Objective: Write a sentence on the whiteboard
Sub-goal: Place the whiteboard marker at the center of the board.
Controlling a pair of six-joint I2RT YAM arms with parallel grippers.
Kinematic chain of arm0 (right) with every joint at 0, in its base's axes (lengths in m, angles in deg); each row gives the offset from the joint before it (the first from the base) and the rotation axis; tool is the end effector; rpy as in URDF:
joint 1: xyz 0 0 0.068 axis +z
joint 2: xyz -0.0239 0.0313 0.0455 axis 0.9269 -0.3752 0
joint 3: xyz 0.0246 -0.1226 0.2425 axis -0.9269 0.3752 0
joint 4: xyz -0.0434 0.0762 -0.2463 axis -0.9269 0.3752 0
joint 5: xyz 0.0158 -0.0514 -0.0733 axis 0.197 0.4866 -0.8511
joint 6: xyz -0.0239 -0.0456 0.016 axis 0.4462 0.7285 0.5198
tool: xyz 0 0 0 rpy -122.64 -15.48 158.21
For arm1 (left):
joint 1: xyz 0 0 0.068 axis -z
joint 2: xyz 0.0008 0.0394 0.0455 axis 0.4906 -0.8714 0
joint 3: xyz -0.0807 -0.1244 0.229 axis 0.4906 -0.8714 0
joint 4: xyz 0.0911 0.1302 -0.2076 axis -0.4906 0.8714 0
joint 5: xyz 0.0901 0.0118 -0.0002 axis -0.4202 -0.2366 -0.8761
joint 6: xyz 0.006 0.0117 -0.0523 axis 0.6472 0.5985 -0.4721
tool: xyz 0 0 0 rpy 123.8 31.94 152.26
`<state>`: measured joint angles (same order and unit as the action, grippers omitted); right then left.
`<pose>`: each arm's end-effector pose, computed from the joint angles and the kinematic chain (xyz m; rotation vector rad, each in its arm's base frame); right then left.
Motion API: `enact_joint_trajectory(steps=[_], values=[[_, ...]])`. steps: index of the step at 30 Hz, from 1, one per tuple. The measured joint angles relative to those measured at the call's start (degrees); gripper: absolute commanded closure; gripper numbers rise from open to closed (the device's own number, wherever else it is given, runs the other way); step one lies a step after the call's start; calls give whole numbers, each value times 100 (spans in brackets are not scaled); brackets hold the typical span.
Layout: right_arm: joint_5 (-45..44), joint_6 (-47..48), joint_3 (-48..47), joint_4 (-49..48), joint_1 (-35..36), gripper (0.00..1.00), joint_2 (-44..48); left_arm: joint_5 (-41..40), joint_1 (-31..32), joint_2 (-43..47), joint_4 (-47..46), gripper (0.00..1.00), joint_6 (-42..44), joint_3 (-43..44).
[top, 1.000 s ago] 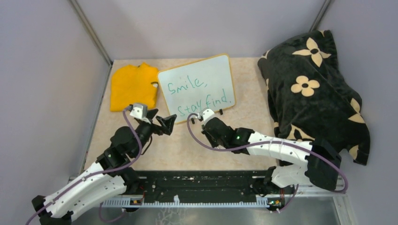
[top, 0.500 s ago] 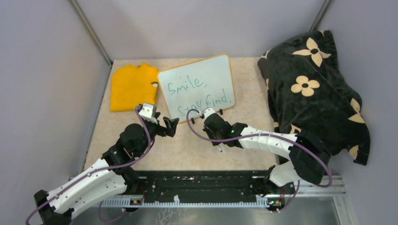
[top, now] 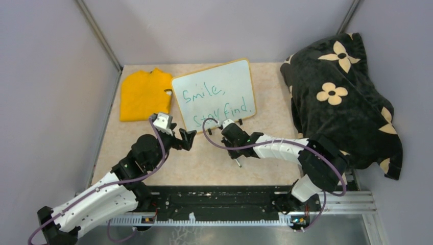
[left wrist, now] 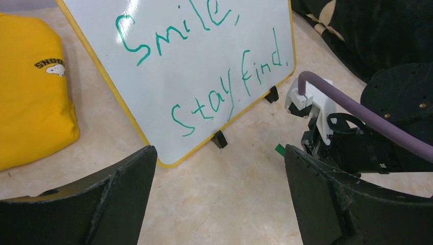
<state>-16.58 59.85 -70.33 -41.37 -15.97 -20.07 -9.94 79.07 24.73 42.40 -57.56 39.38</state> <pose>0.1822 0.2247 0.1702 -0.7196 2.4649 0.2765 0.1138 -0.1138 0.2915 0.2912 1.6833 -0.4705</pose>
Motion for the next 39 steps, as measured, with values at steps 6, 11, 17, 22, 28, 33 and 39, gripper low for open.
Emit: enact_joint_trajectory(steps=[6, 11, 17, 22, 28, 33, 39], values=[[114, -74, 0, -90, -70, 100, -153, 37, -2, -66, 33, 1, 0, 0], [157, -138, 0, -125, -149, 93, -223, 74, -2, -120, 90, 1, 0, 0], [186, -199, 35, -245, -197, 89, -264, 79, 0, -122, 96, 1, 0, 2], [197, -247, 72, -367, -205, 86, -267, 101, -2, -136, 98, 1, 0, 11], [219, -284, 74, -415, -227, 83, -278, 120, -2, -199, 103, 1, 0, 68], [245, -295, 85, -455, -229, 76, -278, 131, -2, -212, 103, 1, 0, 70], [256, -332, 109, -553, -229, 74, -280, 155, -2, -234, 105, 1, 0, 76]])
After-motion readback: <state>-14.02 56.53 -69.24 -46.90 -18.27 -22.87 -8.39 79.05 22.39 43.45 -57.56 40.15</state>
